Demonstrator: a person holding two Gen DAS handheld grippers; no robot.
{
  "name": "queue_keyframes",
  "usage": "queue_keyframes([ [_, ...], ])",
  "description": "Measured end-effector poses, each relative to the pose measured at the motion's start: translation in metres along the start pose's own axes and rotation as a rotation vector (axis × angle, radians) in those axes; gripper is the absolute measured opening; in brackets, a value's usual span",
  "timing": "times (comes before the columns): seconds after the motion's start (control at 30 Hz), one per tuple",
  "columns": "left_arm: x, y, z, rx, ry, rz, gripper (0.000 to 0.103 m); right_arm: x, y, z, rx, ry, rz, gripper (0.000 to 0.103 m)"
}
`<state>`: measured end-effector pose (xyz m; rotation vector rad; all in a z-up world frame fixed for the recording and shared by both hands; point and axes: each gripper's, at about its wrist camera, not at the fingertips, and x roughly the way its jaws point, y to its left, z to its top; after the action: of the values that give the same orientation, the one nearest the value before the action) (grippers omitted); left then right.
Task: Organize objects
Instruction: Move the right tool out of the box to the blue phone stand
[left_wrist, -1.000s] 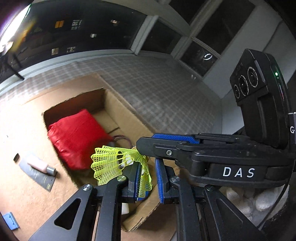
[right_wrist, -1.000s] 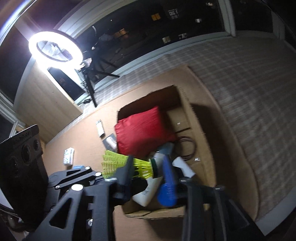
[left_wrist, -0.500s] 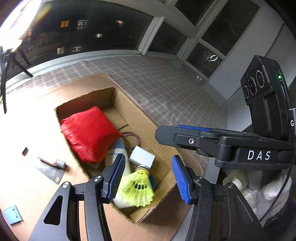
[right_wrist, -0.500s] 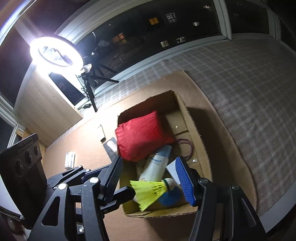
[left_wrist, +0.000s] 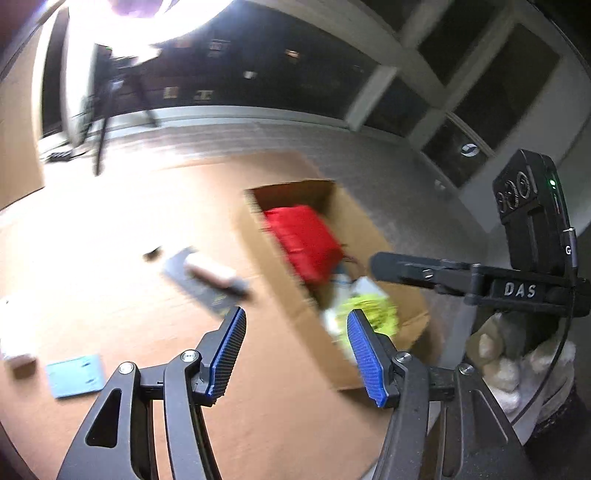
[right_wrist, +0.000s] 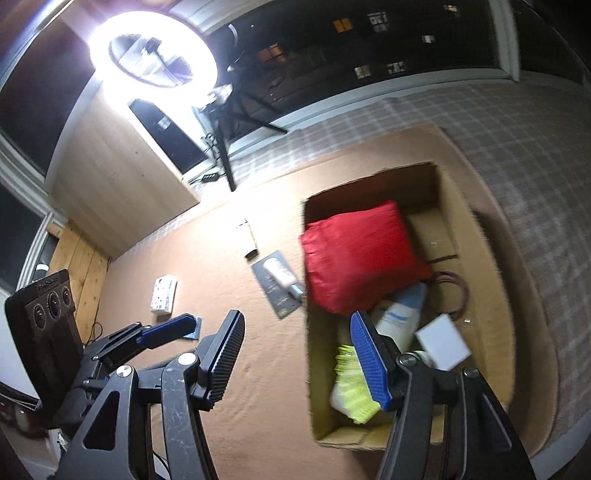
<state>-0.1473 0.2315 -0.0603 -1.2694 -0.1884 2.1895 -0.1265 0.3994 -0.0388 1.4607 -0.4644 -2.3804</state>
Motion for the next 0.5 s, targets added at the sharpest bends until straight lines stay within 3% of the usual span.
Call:
queue_keyframes([
  [0.5, -0.074, 0.161, -0.055, -0.277, -0.067, 0.185, 0.061, 0.068, 0.072, 0.007, -0.101, 0.122, 0.083, 0.056],
])
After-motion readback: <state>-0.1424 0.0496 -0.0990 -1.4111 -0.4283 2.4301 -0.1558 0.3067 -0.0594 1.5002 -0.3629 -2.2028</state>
